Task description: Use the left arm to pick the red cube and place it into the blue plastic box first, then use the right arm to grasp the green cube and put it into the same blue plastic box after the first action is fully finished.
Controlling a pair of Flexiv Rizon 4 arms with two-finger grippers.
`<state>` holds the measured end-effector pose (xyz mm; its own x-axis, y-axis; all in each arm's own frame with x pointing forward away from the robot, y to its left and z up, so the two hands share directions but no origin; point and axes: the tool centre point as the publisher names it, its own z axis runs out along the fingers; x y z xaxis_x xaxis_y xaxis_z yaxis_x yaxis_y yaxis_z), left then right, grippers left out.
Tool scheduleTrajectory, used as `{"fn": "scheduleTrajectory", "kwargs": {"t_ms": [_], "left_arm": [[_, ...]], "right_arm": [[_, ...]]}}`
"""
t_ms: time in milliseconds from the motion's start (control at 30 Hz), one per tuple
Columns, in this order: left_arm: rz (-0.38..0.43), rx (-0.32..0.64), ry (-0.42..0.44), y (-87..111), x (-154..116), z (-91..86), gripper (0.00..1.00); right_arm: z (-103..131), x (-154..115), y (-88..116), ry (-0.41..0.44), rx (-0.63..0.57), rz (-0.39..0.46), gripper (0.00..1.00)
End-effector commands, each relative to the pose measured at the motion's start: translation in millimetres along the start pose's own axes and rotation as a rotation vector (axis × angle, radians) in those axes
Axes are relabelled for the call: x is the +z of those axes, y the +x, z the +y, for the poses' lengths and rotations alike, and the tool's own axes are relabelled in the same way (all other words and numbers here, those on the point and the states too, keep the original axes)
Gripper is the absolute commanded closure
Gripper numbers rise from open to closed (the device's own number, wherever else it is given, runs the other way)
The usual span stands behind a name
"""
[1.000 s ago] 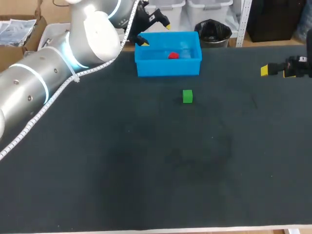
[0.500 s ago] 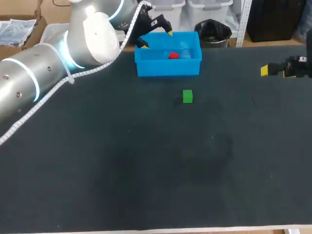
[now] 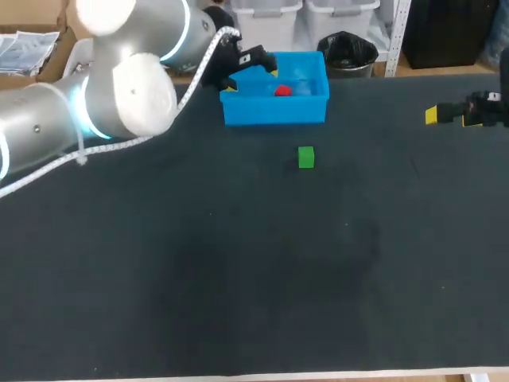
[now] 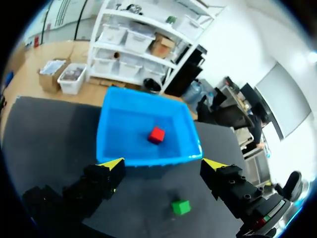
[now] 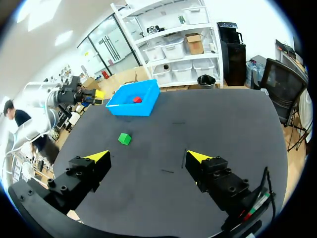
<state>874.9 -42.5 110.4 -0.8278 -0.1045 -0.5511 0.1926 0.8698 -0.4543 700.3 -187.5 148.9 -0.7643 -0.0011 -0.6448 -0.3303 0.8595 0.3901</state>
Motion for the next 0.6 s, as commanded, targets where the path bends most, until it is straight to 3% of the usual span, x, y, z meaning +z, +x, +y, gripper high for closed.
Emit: {"fn": "scheduleTrajectory", "kwargs": {"t_ms": [33, 333, 500, 600], "left_arm": [[-0.061, 0.032, 0.008, 27.6, -50, 0.0, 0.00], [-0.061, 0.157, 0.025, 36.7, -78, -2.7, 0.00], [-0.016, 0.228, 0.046, 47.6, -85, 1.3, 0.00], [0.042, 0.321, 0.060, 57.4, -88, 4.7, 0.00]], "right_arm": [[0, 0, 0, 0.002, 0.000, 0.001, 0.00], [0, 0, 0, 0.002, 0.000, 0.001, 0.00], [0, 0, 0, 0.002, 0.000, 0.001, 0.00], [0, 0, 0, 0.002, 0.000, 0.001, 0.00]]}}
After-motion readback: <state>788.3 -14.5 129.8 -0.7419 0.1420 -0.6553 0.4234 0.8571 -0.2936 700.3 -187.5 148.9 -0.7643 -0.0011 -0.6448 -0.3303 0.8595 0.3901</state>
